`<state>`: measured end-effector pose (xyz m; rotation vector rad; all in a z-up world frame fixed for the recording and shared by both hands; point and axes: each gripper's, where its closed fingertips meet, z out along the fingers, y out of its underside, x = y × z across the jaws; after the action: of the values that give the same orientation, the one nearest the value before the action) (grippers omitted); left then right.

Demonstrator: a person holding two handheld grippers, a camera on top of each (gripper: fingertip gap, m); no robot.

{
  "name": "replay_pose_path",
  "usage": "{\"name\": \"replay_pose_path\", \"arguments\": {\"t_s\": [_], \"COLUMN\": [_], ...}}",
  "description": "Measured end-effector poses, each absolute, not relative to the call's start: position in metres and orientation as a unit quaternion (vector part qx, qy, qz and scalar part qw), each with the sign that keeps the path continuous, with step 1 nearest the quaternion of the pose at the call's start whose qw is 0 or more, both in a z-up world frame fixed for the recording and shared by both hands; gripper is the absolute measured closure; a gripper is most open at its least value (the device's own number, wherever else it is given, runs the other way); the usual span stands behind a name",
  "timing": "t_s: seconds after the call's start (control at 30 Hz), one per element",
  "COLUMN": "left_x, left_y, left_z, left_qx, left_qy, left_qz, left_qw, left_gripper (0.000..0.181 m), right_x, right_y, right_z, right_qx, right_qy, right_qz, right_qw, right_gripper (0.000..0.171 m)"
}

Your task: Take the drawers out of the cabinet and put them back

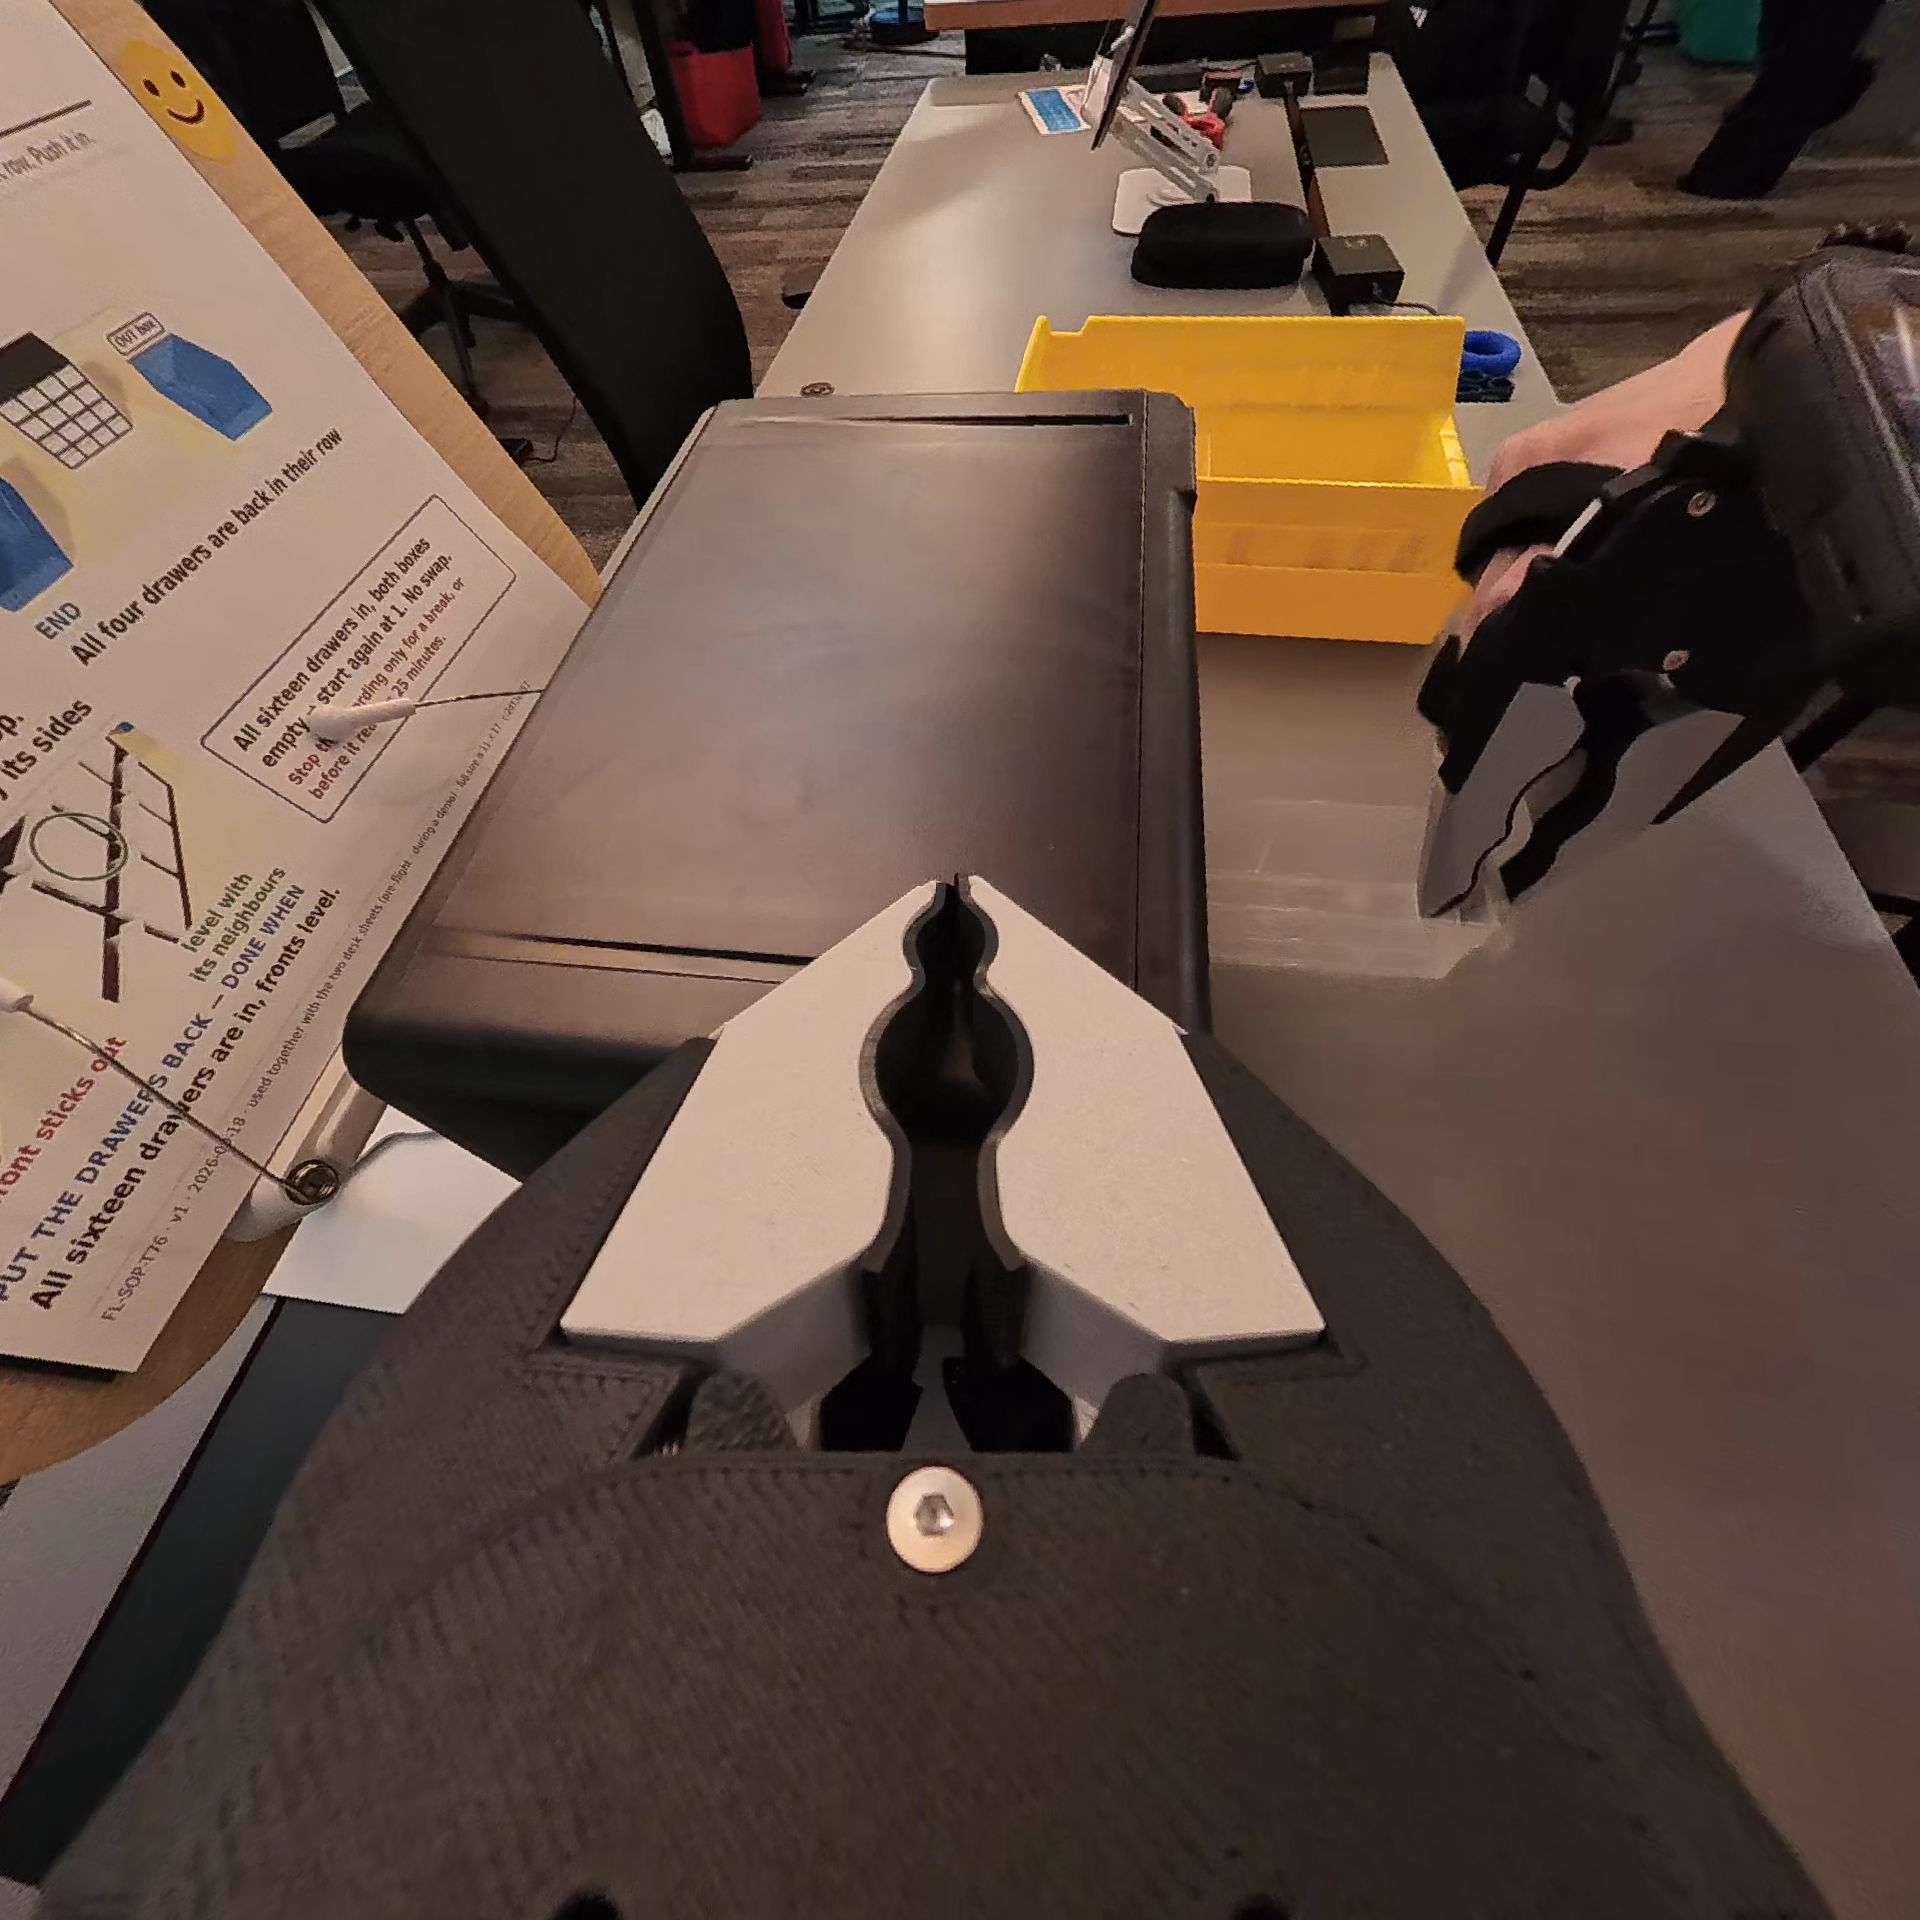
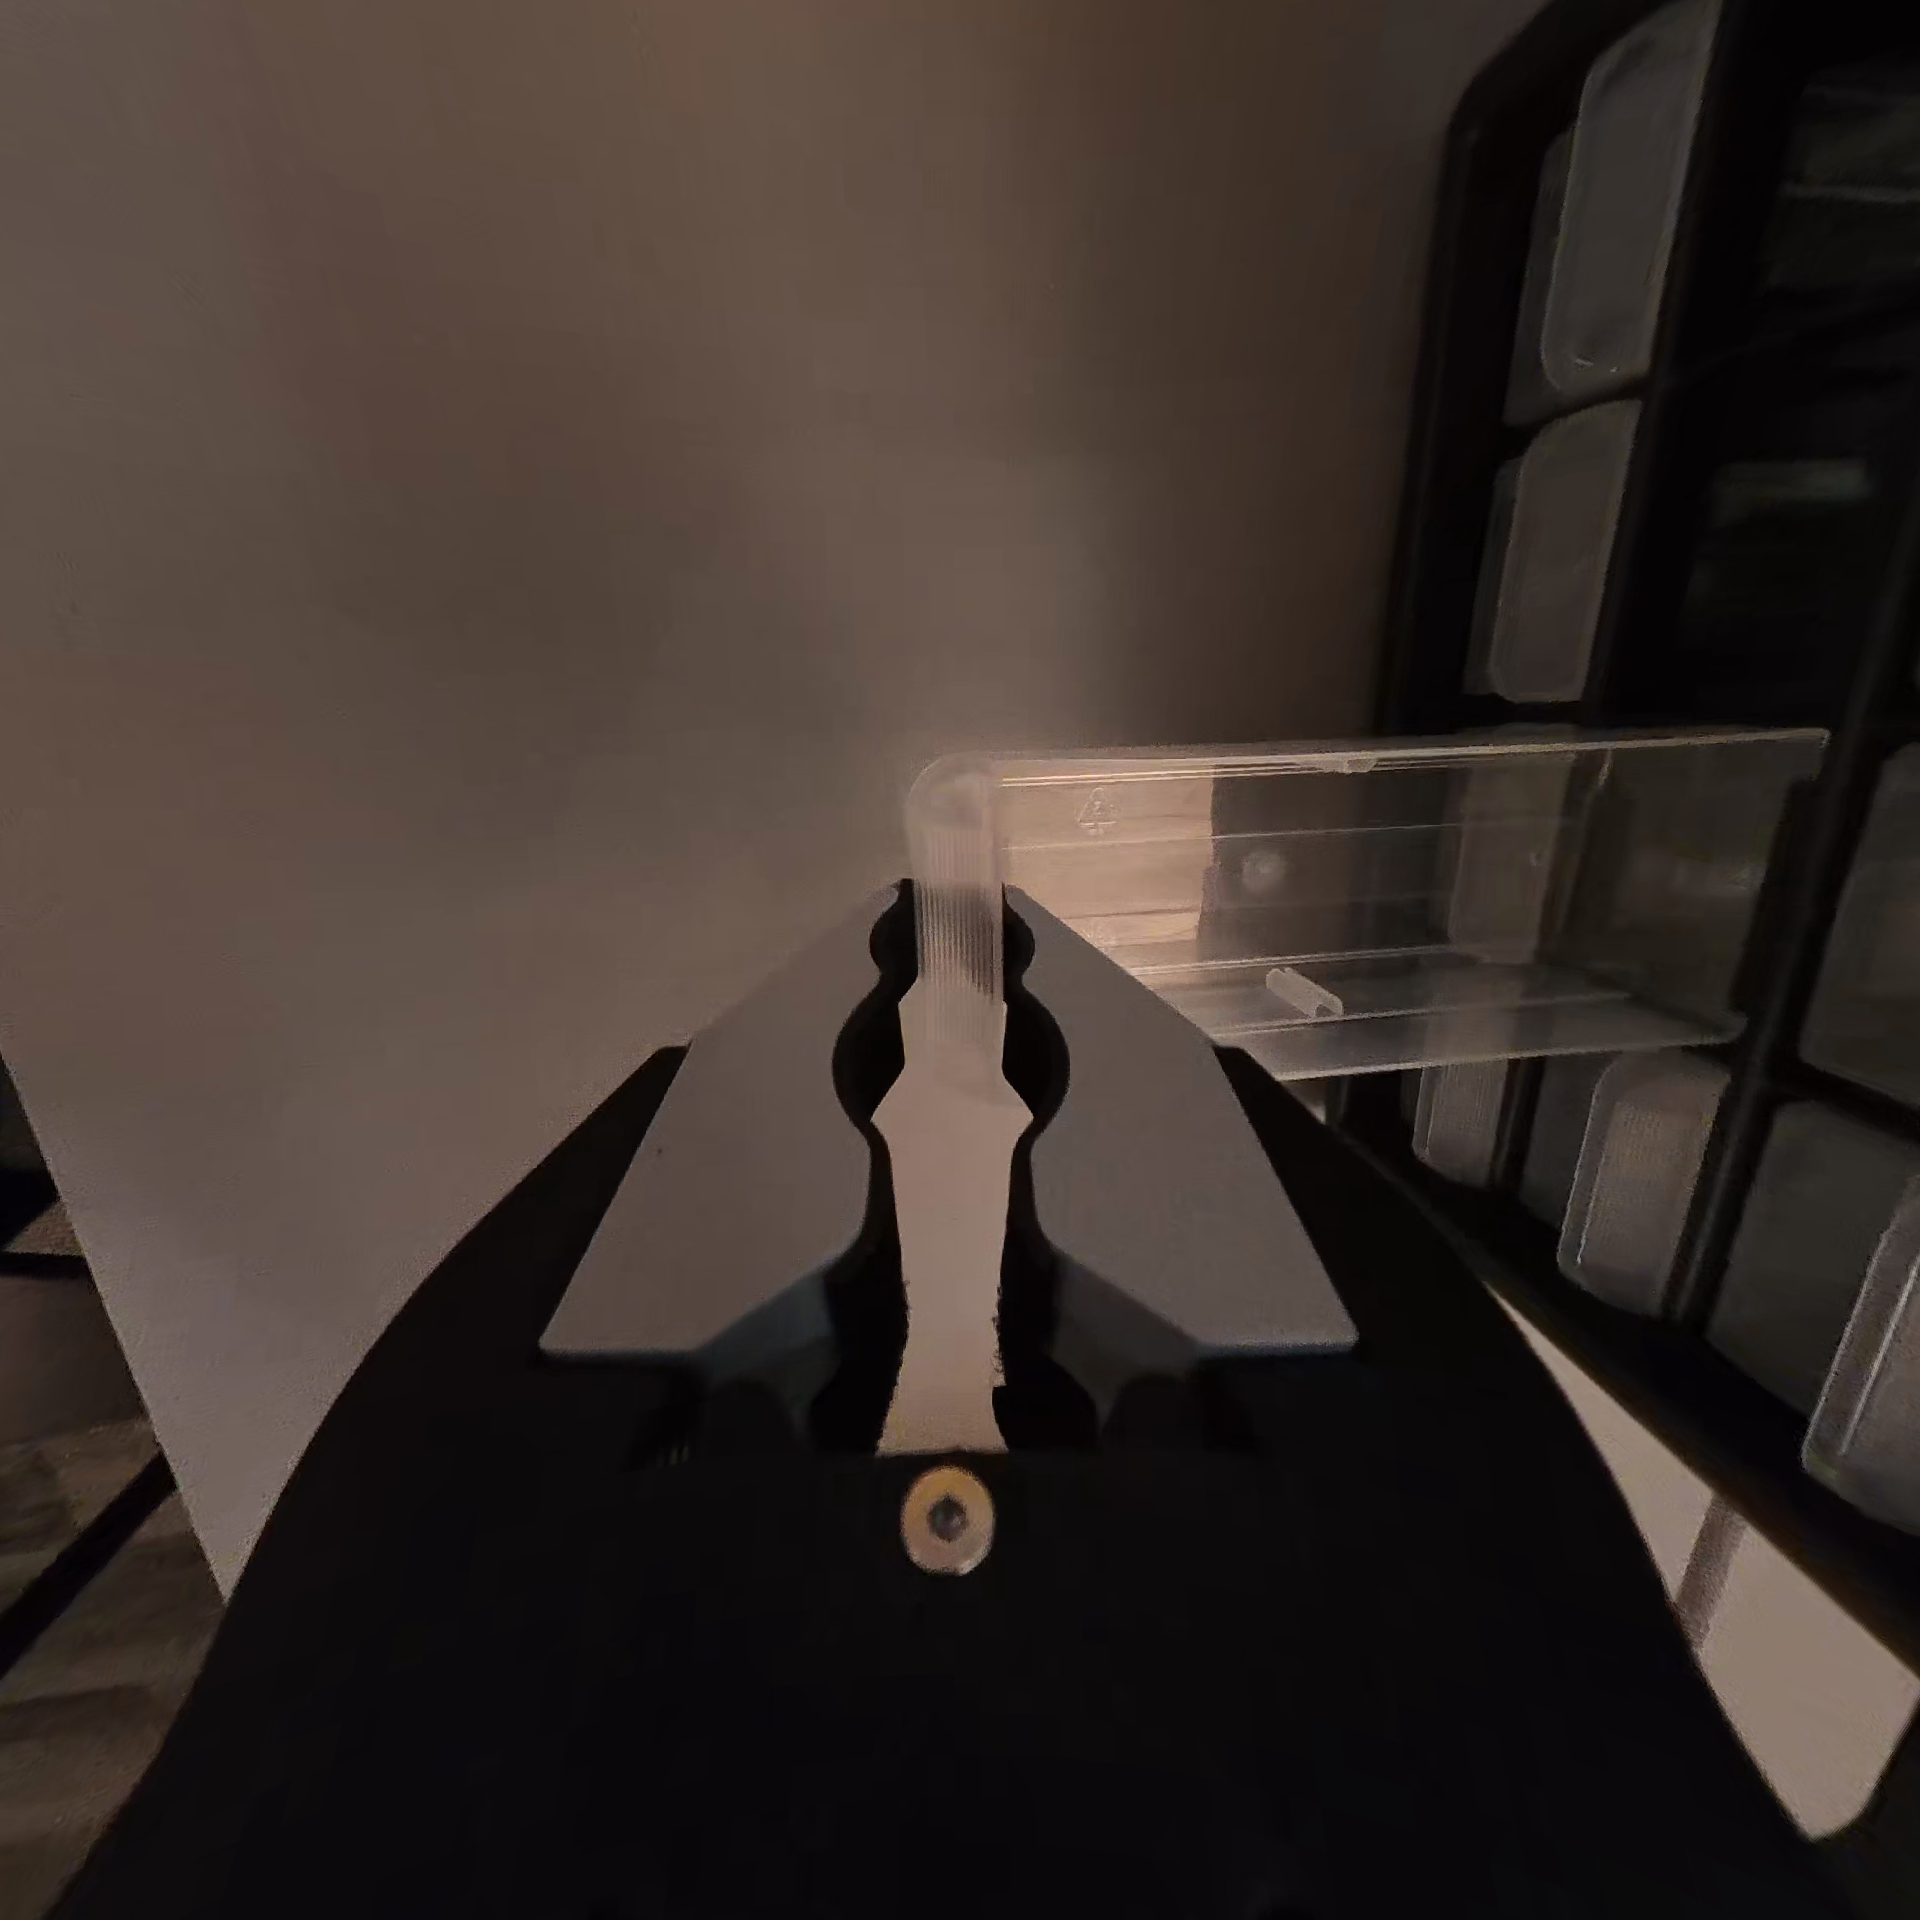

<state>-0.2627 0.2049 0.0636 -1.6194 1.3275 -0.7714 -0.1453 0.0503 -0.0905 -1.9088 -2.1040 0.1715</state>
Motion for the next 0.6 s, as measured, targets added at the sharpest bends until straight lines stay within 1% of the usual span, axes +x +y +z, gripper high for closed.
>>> {"name": "replay_pose_path", "arguments": {"t_s": [0.03, 0.13, 0.23, 0.4, 0.53, 0.6], "left_x": [-0.263, -0.262, -0.263, -0.262, -0.262, -0.262], "left_y": [0.205, 0.205, 0.205, 0.205, 0.205, 0.205], "left_z": [0.064, 0.064, 0.064, 0.064, 0.064, 0.064], "left_qx": [-0.652, -0.652, -0.653, -0.653, -0.650, -0.648], "left_qy": [0.535, 0.536, 0.536, 0.537, 0.538, 0.540], "left_qz": [-0.310, -0.307, -0.306, -0.306, -0.308, -0.309], "left_qw": [0.439, 0.439, 0.438, 0.438, 0.439, 0.440], "left_gripper": [0.181, 0.181, 0.181, 0.181, 0.181, 0.181], "right_x": [-0.143, -0.136, -0.138, -0.136, -0.105, -0.073], "right_y": [0.051, 0.052, 0.037, 0.020, -0.013, -0.024], "right_z": [-0.090, -0.089, -0.077, -0.052, -0.015, 0.011], "right_qx": [-0.661, -0.650, -0.655, -0.655, -0.661, -0.684], "right_qy": [-0.733, -0.742, -0.730, -0.715, -0.693, -0.667], "right_qz": [0.060, 0.071, 0.160, 0.228, 0.263, 0.253], "right_qw": [0.149, 0.147, 0.108, 0.087, 0.113, 0.153], "right_gripper": [0.159, 0.159, 0.160, 0.160, 0.160, 0.160]}}
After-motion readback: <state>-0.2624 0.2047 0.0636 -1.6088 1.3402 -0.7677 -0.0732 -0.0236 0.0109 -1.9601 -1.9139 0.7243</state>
